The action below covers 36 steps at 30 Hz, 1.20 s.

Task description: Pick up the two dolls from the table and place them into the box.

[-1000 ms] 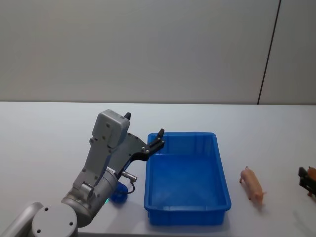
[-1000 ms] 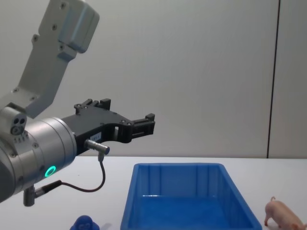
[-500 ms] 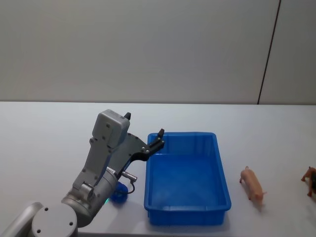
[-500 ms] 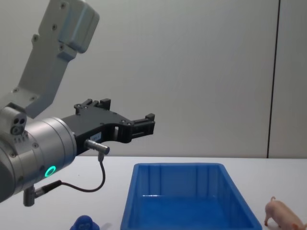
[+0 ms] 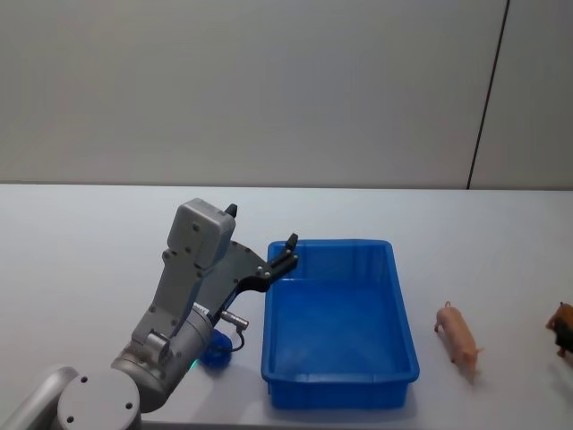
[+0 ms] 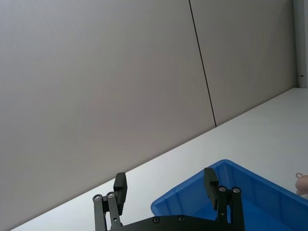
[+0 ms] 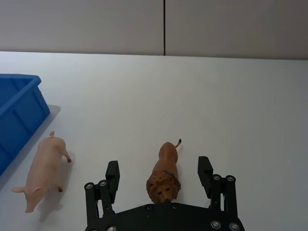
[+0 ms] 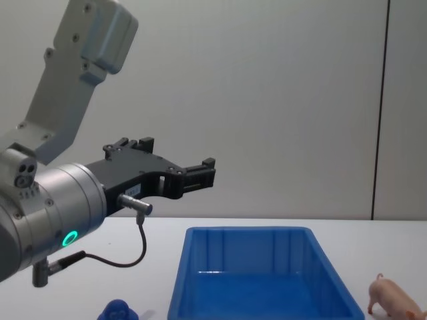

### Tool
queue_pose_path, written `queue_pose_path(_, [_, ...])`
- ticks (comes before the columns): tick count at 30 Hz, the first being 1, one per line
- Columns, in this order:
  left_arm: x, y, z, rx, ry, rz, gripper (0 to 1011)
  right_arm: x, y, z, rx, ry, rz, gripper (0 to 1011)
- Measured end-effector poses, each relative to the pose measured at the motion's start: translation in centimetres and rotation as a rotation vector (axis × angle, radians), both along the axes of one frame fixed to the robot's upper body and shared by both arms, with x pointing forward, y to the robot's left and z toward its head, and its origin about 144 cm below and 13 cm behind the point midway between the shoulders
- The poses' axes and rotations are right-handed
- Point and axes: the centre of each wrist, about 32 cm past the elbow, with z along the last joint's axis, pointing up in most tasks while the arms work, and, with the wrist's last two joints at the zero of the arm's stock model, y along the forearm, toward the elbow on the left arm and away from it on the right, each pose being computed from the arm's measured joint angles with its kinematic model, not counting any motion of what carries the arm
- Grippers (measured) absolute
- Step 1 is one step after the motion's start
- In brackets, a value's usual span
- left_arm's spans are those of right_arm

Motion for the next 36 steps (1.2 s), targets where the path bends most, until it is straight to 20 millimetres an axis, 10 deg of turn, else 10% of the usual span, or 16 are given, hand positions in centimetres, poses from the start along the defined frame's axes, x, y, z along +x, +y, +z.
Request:
queue_pose_path(13, [0.0, 0.0, 0.0, 0.000, 0.000, 0.000, 1003, 1.6, -0.2, -0.8, 0.036, 0.057, 0.017, 994])
queue_pose_path(36, [0.0, 0.0, 0.0, 0.000, 0.000, 0.000, 1003, 2.9, 1.1, -0.4, -0.001, 0.031, 0.017, 387])
